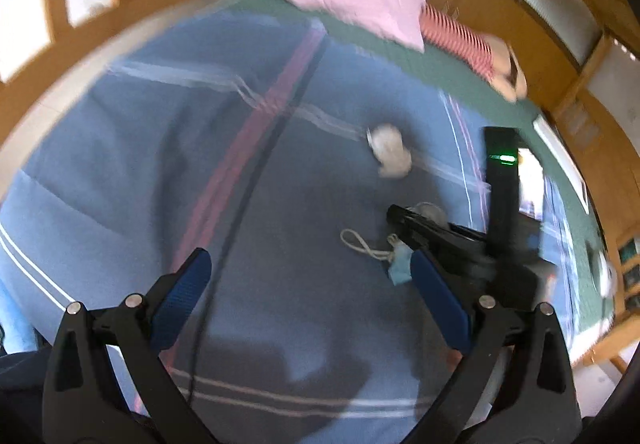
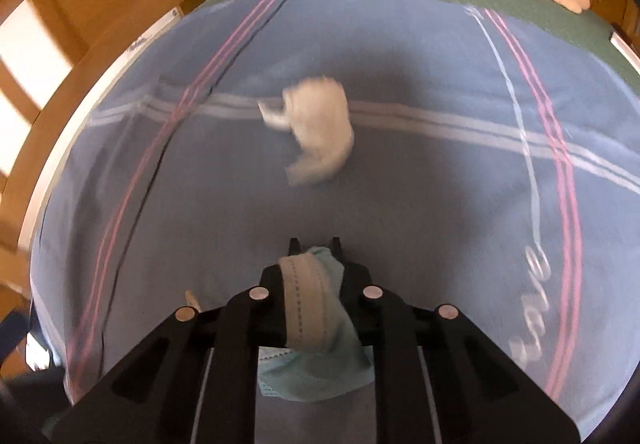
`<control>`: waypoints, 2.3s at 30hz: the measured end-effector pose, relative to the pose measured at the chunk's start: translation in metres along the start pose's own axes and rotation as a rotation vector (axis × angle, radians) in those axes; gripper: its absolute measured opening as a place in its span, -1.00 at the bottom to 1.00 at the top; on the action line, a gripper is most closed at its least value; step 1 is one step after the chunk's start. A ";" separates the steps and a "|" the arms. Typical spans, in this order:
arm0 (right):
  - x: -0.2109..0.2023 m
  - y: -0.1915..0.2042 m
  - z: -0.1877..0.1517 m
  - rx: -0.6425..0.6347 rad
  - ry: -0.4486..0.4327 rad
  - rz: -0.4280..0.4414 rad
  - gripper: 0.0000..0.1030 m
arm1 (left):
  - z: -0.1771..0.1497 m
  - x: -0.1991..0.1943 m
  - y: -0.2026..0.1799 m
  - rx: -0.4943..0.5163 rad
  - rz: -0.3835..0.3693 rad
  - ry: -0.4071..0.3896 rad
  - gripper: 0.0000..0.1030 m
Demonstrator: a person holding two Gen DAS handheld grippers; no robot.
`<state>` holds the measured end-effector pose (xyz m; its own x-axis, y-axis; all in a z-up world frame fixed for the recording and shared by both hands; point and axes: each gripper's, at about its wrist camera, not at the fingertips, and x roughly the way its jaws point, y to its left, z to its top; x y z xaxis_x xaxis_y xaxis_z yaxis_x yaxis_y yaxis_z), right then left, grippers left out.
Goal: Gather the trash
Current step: 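Move the right gripper to the blue face mask and grasp it, then grasp the white tissue with the right gripper while the left gripper takes the blue mask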
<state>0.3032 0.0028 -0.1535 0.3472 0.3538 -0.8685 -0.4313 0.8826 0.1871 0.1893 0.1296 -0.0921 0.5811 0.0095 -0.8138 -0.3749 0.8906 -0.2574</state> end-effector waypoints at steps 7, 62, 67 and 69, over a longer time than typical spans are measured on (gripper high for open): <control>-0.044 -0.015 -0.055 -0.008 -0.024 -0.036 -0.65 | -0.008 0.020 -0.010 0.015 -0.084 0.128 0.93; 0.051 0.010 0.083 -0.059 0.017 -0.157 -0.57 | 0.002 0.005 0.061 -0.324 0.023 -0.023 0.92; 0.008 -0.009 0.052 -0.046 -0.051 -0.113 -0.69 | -0.001 0.017 0.035 -0.243 -0.065 0.029 0.93; -0.019 -0.022 0.033 -0.034 -0.074 -0.122 -0.69 | -0.004 0.023 0.007 -0.122 -0.108 0.060 0.93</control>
<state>0.3336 -0.0131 -0.1261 0.4584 0.2676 -0.8475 -0.4096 0.9099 0.0657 0.1974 0.1340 -0.1147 0.5801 -0.1139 -0.8066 -0.3998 0.8229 -0.4038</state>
